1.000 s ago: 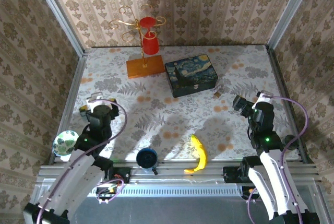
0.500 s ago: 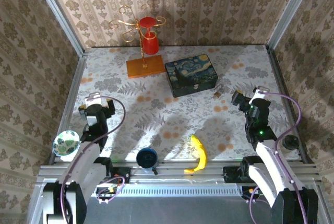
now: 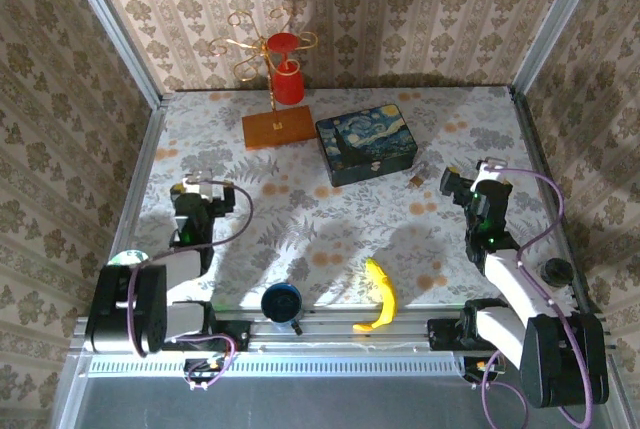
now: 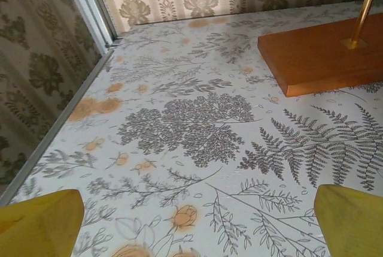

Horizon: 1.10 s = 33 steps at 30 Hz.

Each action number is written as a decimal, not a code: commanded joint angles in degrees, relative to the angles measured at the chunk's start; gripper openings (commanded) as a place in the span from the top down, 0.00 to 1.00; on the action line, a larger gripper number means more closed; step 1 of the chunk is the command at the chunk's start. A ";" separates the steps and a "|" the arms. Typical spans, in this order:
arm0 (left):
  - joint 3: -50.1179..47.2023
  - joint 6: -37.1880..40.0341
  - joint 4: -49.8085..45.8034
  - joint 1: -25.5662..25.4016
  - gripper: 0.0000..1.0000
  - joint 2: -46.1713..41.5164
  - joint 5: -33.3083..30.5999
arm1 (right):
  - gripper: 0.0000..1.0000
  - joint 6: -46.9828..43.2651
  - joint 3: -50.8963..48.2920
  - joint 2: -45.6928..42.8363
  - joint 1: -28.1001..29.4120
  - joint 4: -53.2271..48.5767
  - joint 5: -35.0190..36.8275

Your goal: Unlock the padlock with the key

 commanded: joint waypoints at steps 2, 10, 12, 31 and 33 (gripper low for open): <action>1.64 1.27 11.22 1.94 0.00 8.11 5.20 | 0.00 -2.90 -0.42 2.06 -0.28 4.73 -0.94; 7.48 -0.74 5.94 8.11 0.00 14.30 20.94 | 0.00 -5.09 -4.09 2.66 -0.37 10.37 -3.62; 7.89 0.13 5.42 7.50 0.00 14.46 21.46 | 0.00 -5.30 -5.05 3.26 -0.41 11.73 -4.50; 8.45 0.36 3.71 6.37 0.00 14.10 17.48 | 0.00 -3.94 -1.28 30.08 -0.41 32.78 -7.23; 8.43 0.36 3.70 6.26 0.00 14.16 17.45 | 0.00 -4.08 -0.20 30.02 -0.09 30.39 -6.48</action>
